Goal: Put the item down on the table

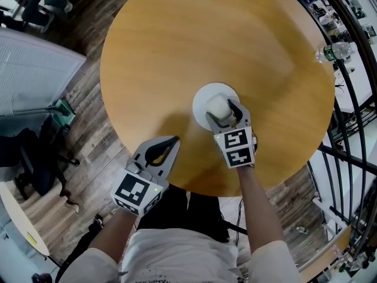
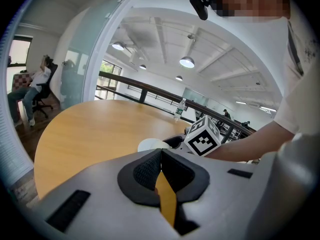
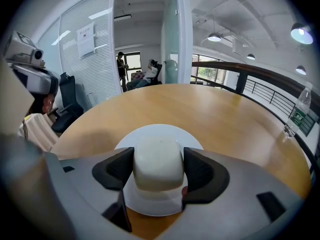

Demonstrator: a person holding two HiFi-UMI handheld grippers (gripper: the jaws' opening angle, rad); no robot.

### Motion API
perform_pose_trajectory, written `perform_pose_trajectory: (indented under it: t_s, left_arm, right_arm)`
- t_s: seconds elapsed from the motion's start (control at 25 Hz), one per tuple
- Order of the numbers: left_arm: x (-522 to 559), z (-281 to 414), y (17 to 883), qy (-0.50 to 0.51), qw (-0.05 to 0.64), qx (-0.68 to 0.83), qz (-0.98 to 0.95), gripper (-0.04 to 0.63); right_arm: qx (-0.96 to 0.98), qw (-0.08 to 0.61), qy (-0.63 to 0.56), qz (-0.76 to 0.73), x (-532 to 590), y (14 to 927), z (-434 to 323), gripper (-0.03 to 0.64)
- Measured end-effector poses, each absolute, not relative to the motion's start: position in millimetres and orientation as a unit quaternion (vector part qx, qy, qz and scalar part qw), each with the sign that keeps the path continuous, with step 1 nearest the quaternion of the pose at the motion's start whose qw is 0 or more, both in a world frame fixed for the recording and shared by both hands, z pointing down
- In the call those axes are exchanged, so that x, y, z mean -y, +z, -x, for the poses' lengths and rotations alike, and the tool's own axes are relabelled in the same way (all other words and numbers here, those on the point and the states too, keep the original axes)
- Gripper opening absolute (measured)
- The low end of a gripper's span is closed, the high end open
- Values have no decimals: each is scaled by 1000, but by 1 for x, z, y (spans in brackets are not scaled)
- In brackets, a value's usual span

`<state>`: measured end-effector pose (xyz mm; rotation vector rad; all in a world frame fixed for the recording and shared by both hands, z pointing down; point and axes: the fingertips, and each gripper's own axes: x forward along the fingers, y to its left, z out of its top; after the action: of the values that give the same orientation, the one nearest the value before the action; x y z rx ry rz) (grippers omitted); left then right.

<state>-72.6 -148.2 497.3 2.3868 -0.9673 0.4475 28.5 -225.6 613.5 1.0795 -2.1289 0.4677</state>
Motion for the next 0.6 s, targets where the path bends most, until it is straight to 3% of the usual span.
perform_pose_trajectory:
  t_s: [0.6]
  left_arm:
    - [147,77,497,163,266,361,-879,23]
  right_arm:
    - [814,387,162,-401,224,621,-24,313]
